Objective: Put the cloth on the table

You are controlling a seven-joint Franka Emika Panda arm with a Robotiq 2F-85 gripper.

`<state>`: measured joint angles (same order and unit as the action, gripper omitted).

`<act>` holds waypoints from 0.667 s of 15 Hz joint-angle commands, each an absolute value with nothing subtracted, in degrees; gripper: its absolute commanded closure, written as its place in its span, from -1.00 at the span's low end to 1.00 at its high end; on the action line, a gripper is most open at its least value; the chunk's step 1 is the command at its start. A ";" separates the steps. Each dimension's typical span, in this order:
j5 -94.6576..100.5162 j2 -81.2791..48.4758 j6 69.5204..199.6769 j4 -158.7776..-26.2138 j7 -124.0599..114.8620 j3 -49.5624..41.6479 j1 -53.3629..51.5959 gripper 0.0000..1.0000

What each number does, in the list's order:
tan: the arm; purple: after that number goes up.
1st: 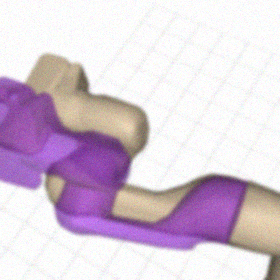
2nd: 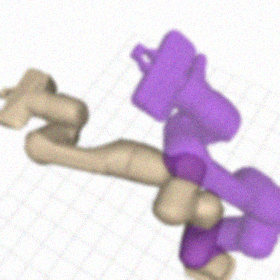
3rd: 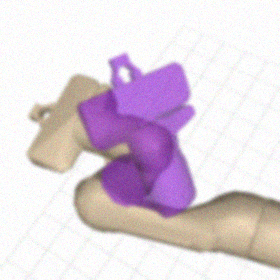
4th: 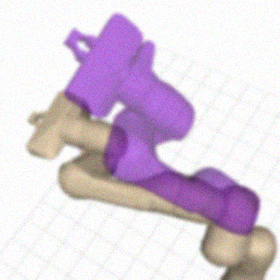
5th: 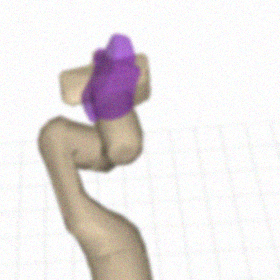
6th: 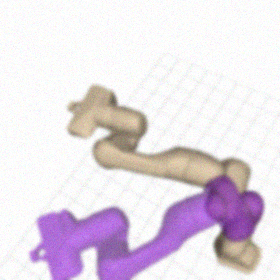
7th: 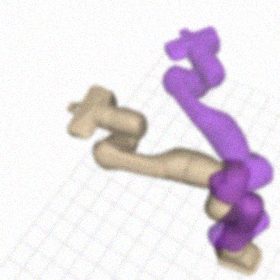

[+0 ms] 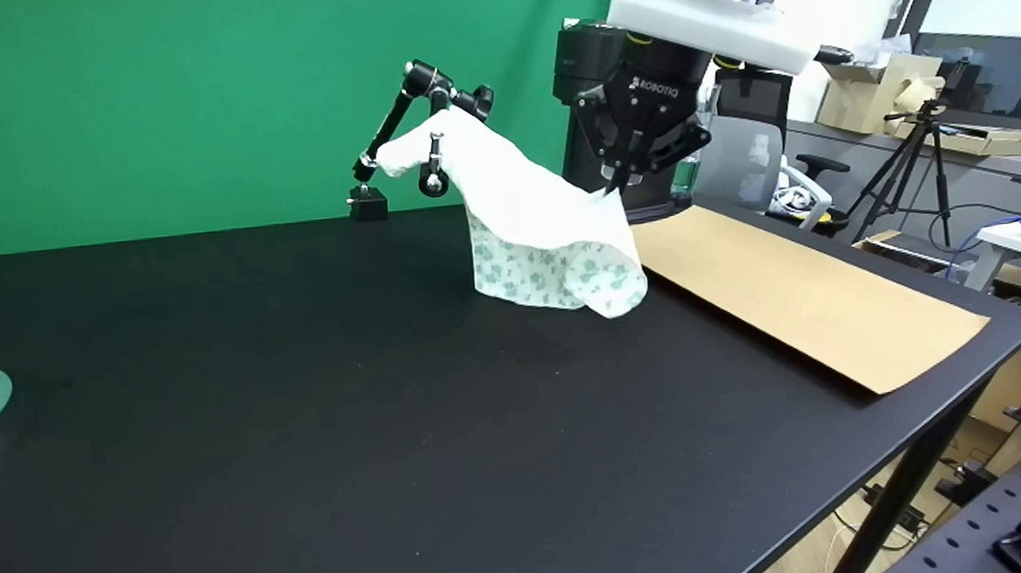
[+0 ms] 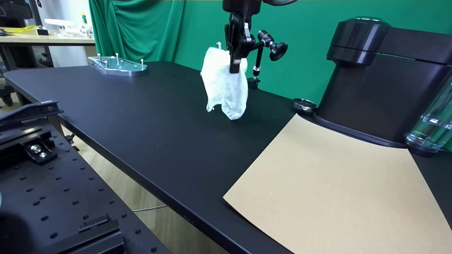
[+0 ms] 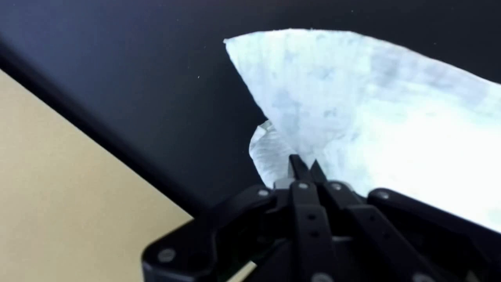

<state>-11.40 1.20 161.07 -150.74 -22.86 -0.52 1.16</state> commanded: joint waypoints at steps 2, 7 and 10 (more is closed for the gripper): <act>-12.22 1.69 160.59 -150.88 -23.72 -0.75 1.36 0.99; -13.44 1.57 158.79 -150.48 -21.53 -0.40 0.88 0.21; -12.85 1.77 157.56 -150.43 -20.16 -0.32 0.73 -0.20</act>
<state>-12.39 1.04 159.55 -150.74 -21.55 -0.37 0.95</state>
